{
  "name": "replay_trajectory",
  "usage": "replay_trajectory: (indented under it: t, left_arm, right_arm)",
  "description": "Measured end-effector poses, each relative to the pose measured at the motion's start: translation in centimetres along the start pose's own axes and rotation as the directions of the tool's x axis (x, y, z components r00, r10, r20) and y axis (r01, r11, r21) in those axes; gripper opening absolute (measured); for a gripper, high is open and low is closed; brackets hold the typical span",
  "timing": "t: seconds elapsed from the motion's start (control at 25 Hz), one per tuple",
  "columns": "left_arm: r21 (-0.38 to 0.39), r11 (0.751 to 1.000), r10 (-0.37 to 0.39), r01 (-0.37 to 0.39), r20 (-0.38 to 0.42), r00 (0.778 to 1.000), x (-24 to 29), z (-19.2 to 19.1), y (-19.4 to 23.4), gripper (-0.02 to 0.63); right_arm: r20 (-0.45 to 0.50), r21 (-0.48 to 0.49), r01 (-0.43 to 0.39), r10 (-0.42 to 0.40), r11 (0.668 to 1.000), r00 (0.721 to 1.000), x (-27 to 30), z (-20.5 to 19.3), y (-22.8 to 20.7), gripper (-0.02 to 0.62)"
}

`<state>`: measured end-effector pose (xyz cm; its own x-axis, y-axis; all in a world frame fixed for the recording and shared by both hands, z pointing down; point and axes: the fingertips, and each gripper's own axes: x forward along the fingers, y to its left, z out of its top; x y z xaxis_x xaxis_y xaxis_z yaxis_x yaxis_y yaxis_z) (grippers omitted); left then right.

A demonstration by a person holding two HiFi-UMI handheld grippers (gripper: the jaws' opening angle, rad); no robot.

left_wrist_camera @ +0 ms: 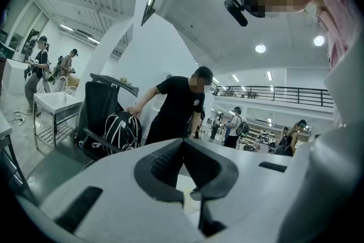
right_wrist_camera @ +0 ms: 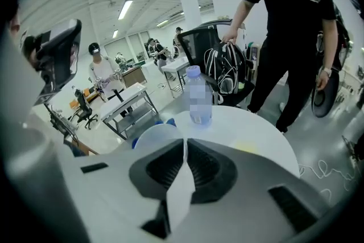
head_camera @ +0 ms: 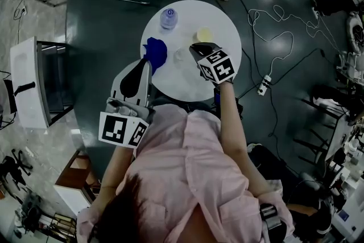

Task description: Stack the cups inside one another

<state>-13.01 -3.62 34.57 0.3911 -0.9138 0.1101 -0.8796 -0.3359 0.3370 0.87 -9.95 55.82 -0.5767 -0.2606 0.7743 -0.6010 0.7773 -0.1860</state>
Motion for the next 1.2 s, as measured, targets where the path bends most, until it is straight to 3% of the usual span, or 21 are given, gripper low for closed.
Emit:
replay_trajectory:
  t: [1.2]
  left_arm:
    - [0.000, 1.000, -0.010, 0.010, -0.014, 1.000, 0.4, 0.0, 0.0, 0.015]
  right_arm:
    - [-0.109, -0.045, -0.013, 0.008, 0.999, 0.994, 4.4, -2.9, 0.1, 0.041]
